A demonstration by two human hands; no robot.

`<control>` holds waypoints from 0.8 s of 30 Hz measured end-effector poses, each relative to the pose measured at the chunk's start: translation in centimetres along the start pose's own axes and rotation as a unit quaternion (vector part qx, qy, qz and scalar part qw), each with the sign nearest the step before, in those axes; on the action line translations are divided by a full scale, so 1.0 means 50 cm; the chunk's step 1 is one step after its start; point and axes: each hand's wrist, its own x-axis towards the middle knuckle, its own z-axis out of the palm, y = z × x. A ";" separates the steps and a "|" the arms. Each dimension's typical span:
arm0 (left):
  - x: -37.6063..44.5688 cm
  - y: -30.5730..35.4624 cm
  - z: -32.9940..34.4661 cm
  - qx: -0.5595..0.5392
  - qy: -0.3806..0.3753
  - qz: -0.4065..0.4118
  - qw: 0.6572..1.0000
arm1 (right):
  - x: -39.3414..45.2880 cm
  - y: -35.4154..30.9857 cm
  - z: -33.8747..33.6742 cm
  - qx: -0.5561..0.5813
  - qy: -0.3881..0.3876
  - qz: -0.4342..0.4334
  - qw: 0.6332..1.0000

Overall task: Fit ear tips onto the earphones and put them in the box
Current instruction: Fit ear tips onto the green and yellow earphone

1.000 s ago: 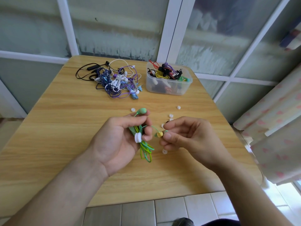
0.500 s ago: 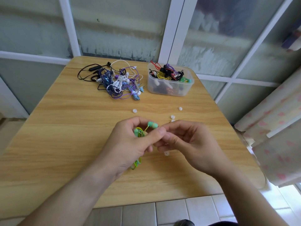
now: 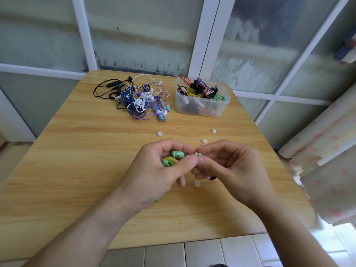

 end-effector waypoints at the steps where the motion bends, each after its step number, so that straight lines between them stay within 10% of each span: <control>1: 0.000 0.000 -0.001 -0.011 -0.005 -0.007 1.000 | 0.000 -0.001 -0.001 -0.002 0.005 -0.006 1.000; 24: 0.004 -0.006 0.003 -0.143 0.020 -0.065 0.987 | -0.003 -0.003 0.005 0.015 -0.016 -0.076 0.997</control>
